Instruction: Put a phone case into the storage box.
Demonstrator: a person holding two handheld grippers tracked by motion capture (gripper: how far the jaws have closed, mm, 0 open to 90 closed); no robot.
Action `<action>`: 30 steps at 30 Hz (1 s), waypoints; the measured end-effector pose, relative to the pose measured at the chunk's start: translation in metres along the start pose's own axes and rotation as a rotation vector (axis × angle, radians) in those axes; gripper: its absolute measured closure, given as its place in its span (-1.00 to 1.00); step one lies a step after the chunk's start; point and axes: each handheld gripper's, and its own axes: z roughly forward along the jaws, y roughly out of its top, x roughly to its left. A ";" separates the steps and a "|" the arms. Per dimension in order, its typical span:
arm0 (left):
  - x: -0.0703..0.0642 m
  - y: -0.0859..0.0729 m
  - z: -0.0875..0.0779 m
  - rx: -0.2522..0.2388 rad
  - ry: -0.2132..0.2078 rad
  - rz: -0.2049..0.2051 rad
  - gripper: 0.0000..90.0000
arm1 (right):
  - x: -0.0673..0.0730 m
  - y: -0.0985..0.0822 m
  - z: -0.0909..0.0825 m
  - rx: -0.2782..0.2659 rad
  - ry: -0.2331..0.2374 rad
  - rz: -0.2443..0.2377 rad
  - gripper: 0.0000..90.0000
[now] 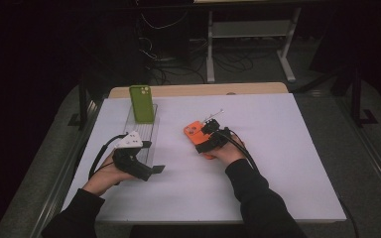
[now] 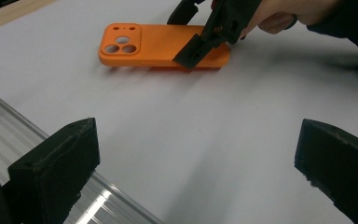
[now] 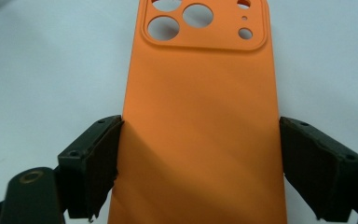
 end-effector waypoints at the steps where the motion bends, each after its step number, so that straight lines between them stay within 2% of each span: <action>1: -0.001 0.001 0.000 0.005 -0.001 0.004 -1.00 | -0.001 0.000 -0.005 -0.004 0.002 -0.012 -0.66; 4: -0.002 0.005 0.000 0.000 -0.014 0.022 -1.00 | -0.004 -0.003 -0.018 -0.017 0.029 -0.052 -0.66; 8: -0.007 0.012 0.004 0.000 -0.058 0.062 -1.00 | -0.010 -0.010 -0.032 -0.015 0.072 -0.123 -0.66; 14: -0.012 0.024 0.012 0.003 -0.096 0.091 -1.00 | -0.008 -0.019 -0.053 0.004 0.126 -0.208 -0.66; 17: -0.014 0.031 0.018 0.019 -0.110 0.112 -1.00 | -0.008 -0.023 -0.062 -0.004 0.145 -0.305 -0.66; 19: -0.016 0.036 0.023 0.027 -0.114 0.129 -1.00 | -0.007 -0.026 -0.069 -0.014 0.168 -0.346 -0.66; 23: -0.019 0.045 0.032 0.028 -0.136 0.146 -1.00 | -0.008 -0.029 -0.078 -0.017 0.220 -0.405 -0.66; 26: -0.022 0.052 0.038 0.043 -0.145 0.175 -1.00 | -0.006 -0.030 -0.082 -0.006 0.257 -0.441 -0.66; 27: -0.023 0.054 0.040 0.041 -0.152 0.181 -1.00 | -0.006 -0.031 -0.083 -0.003 0.262 -0.463 -0.66; 30: -0.027 0.059 0.045 0.043 -0.187 0.194 -1.00 | -0.003 -0.033 -0.085 0.007 0.296 -0.490 -0.66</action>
